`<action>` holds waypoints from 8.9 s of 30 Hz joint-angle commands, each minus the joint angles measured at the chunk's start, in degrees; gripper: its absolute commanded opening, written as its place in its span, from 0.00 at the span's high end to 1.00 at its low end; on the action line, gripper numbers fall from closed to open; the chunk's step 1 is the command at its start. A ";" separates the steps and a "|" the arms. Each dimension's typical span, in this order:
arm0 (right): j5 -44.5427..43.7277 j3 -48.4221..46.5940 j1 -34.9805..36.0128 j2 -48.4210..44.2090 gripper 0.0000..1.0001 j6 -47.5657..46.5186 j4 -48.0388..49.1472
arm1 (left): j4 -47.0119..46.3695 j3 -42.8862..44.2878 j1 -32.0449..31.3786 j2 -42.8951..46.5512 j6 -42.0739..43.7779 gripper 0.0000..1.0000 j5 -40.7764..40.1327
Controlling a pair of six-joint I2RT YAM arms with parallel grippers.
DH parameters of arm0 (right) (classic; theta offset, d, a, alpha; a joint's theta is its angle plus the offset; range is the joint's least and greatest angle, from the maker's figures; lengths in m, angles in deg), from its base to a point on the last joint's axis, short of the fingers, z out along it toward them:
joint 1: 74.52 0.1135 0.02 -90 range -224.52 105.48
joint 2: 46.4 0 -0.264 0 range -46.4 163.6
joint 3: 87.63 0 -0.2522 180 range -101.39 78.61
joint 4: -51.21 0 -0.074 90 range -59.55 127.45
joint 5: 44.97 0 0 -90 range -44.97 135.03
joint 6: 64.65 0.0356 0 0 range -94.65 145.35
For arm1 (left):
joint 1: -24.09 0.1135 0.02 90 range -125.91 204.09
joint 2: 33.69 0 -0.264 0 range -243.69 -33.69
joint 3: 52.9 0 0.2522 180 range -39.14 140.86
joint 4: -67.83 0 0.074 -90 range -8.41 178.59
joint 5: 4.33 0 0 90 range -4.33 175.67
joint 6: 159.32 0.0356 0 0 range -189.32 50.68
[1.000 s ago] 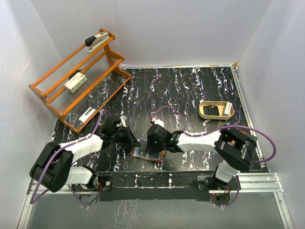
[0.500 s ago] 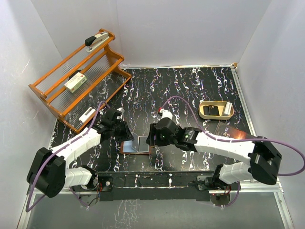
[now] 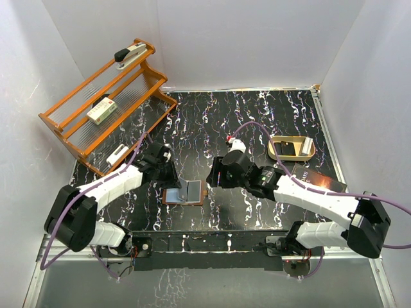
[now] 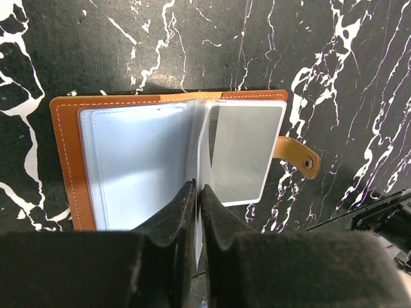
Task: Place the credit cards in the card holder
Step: Turn over the card slot in the card holder, then pick up the credit card from the storage box, then insert the credit card into the card holder.
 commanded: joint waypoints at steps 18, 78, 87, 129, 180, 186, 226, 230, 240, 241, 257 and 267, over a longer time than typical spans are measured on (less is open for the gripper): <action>-1.24 -0.68 -4.82 -5.27 0.42 -3.93 -1.26 | -12.55 -1.63 -5.47 -0.13 -9.76 0.55 11.22; -30.96 -40.94 -53.14 43.72 0.40 -29.46 -26.71 | 14.81 4.24 -5.39 20.74 15.13 0.01 -8.09; -33.97 -40.15 -53.14 44.16 0.52 -29.99 -26.33 | 14.76 4.11 -5.38 21.40 15.13 0.01 -8.15; -27.53 -43.99 -55.78 41.36 1.00 -32.59 -28.00 | 16.48 4.56 -5.38 17.71 13.45 0.01 -10.76; 20.16 -5.47 -17.54 1.61 1.00 -5.82 -0.09 | -7.40 -8.29 5.78 -3.62 -2.48 0.68 13.66; 23.79 0.19 -15.41 5.67 1.00 -4.59 10.32 | -10.05 -10.33 5.78 -1.81 -6.11 0.68 15.52; 30.82 2.50 -14.62 24.48 1.00 -7.66 23.99 | -6.84 -9.11 5.78 -4.75 -2.23 0.92 10.22; 29.92 2.76 -14.57 24.87 1.00 -7.98 23.99 | -6.65 -9.06 5.78 -4.90 -2.06 0.93 10.02; 28.47 2.53 -14.60 25.66 1.00 -7.72 24.81 | -6.53 -8.95 5.78 -5.12 -1.86 0.93 9.93; 28.38 2.43 -14.59 25.90 1.00 -7.76 24.86 | -6.46 -8.94 5.78 -5.12 -1.83 0.93 9.93; 27.05 0.07 -14.63 27.32 1.00 -7.72 24.43 | -6.26 -9.24 5.78 -4.98 -1.57 0.94 9.85; 26.39 -0.27 -14.57 27.51 1.00 -7.17 24.73 | -6.34 -9.28 5.78 -4.97 -1.57 0.94 9.93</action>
